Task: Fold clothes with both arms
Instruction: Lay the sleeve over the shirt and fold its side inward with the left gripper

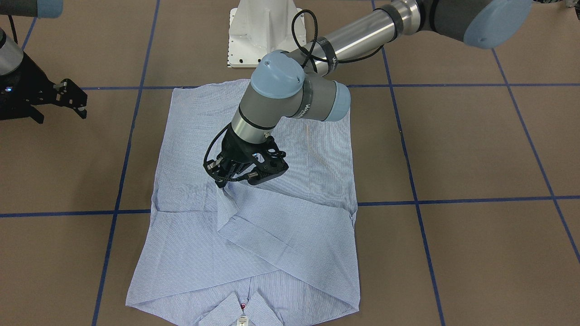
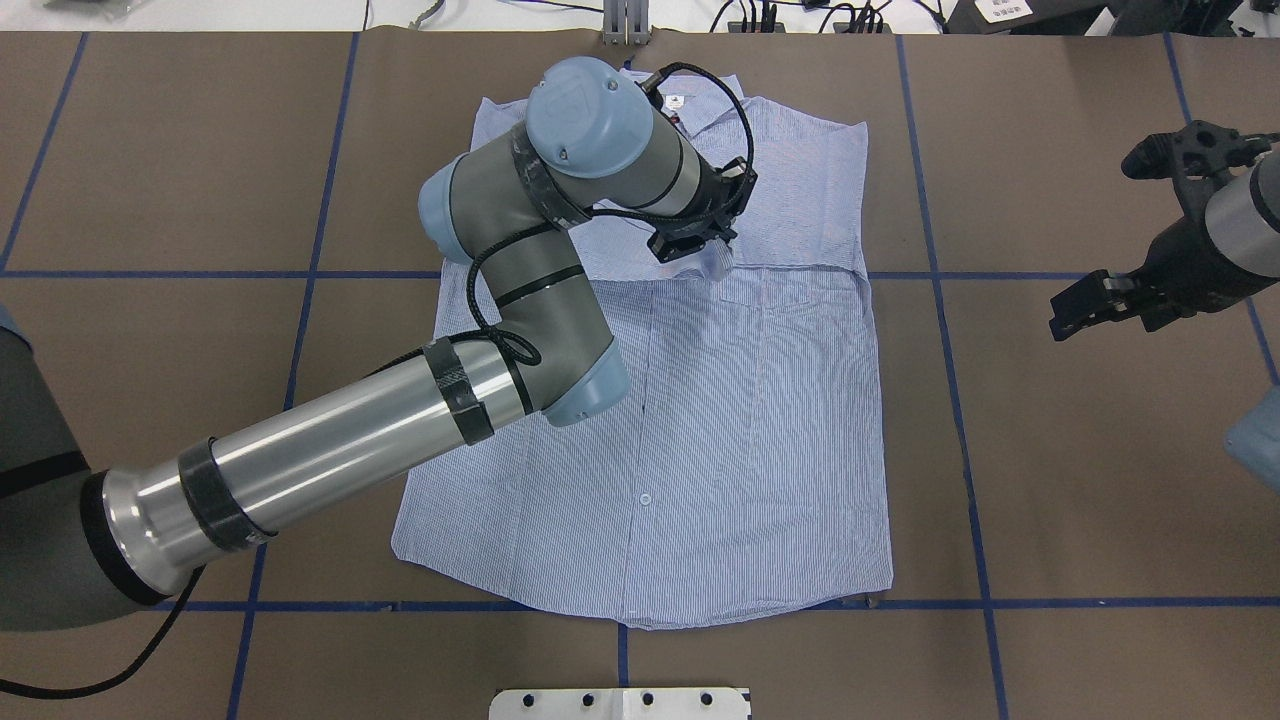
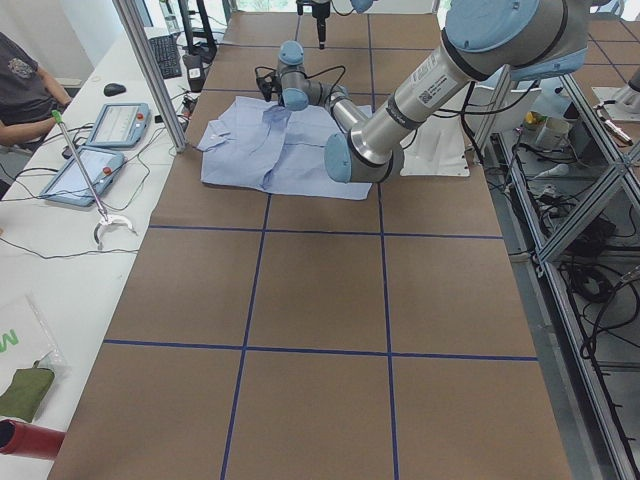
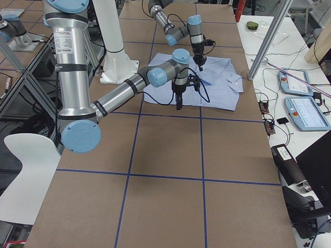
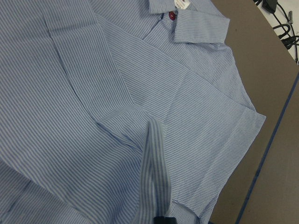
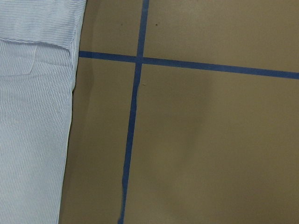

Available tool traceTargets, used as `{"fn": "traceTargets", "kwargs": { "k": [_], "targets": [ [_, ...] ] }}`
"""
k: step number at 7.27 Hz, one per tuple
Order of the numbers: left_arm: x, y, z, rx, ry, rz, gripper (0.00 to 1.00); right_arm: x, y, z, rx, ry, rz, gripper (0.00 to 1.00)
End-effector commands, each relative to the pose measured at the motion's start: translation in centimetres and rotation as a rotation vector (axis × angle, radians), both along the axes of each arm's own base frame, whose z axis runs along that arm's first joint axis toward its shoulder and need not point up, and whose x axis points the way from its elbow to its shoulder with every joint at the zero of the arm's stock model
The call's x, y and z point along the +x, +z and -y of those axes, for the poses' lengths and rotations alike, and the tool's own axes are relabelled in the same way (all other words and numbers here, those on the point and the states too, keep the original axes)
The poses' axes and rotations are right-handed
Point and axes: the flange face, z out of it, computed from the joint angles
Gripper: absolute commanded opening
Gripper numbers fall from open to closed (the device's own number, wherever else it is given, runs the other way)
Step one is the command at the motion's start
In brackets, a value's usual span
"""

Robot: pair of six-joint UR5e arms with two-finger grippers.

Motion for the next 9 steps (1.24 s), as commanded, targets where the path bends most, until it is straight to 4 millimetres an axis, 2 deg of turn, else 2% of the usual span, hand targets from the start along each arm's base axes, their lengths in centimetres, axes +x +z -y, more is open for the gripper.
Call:
{"fn": "traceTargets", "kwargs": {
  "k": [1, 2, 4, 6, 7, 8, 9],
  "targets": [
    [1.8, -0.4, -2.1, 0.024, 0.008, -0.022, 0.11, 0.0, 0.0, 0.0, -0.002, 0.0, 0.001, 1.0],
    [1.8, -0.7, -2.3, 0.063, 0.017, -0.023, 0.99, 0.0, -0.1, 0.0, -0.001, 0.0, 0.002, 1.0],
    [0.9, -1.5, -2.7, 0.169, 0.04, -0.017, 1.0, -0.1, -0.6, 0.1, 0.006, 0.002, 0.008, 1.0],
    [-1.1, -0.8, -3.6, 0.195, 0.041, -0.031, 1.0, -0.2, -1.1, 0.1, 0.017, 0.002, 0.012, 1.0],
    [-2.3, 0.3, -3.8, 0.213, 0.045, -0.014, 1.0, -1.4, -2.3, 0.4, 0.007, 0.016, 0.026, 1.0],
    [-3.9, 1.5, -4.1, 0.239, 0.055, 0.032, 1.0, -4.1, -4.0, -0.2, -0.008, 0.02, 0.058, 1.0],
    [-6.4, 3.4, -5.0, 0.265, 0.066, 0.07, 1.0, -7.0, -4.8, -1.5, -0.016, 0.039, 0.104, 1.0]
  ]
}}
